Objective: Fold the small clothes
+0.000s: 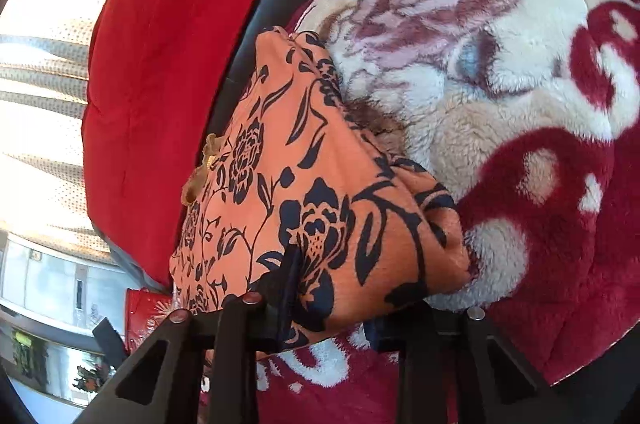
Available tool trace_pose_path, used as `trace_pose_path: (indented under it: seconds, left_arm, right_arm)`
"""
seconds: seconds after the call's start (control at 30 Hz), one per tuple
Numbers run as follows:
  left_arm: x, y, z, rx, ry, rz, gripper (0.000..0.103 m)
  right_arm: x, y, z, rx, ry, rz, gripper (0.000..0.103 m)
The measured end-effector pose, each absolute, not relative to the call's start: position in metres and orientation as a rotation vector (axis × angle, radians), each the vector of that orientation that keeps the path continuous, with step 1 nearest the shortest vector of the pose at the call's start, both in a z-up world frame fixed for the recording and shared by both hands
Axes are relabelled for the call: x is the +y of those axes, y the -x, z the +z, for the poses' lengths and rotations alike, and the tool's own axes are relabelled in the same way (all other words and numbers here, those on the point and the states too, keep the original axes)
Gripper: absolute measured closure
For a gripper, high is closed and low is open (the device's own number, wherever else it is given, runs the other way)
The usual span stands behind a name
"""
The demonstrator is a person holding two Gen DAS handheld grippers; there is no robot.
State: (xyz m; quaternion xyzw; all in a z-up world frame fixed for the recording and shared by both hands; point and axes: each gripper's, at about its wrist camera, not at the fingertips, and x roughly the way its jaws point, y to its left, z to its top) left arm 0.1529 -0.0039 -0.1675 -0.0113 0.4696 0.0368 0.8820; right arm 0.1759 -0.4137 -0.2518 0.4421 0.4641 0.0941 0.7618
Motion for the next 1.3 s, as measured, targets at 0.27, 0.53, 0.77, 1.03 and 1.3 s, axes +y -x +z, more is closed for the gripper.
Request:
trace_pose_path:
  seconds: [0.27, 0.53, 0.77, 1.03, 1.3]
  left_arm:
    - [-0.005, -0.151, -0.176, 0.976, -0.022, 0.060, 0.006]
    - [-0.005, -0.150, -0.177, 0.962, -0.075, 0.037, 0.004]
    - [-0.004, -0.145, -0.151, 0.885, -0.006, 0.034, 0.004]
    - [-0.016, -0.149, -0.182, 0.940, -0.074, 0.041, 0.002]
    - [-0.017, -0.146, -0.183, 0.935, -0.098, 0.044, 0.001]
  right_arm:
    - [-0.413, -0.176, -0.248, 1.016, -0.912, 0.187, 0.082]
    - [-0.375, -0.157, -0.225, 1.001, -0.470, 0.075, 0.090]
    - [-0.424, -0.136, -0.218, 0.960, -0.661, 0.101, 0.044]
    - [-0.449, -0.210, -0.179, 0.907, -0.660, 0.256, 0.032]
    - [-0.406, -0.364, -0.222, 1.115, -0.557, 0.295, 0.041]
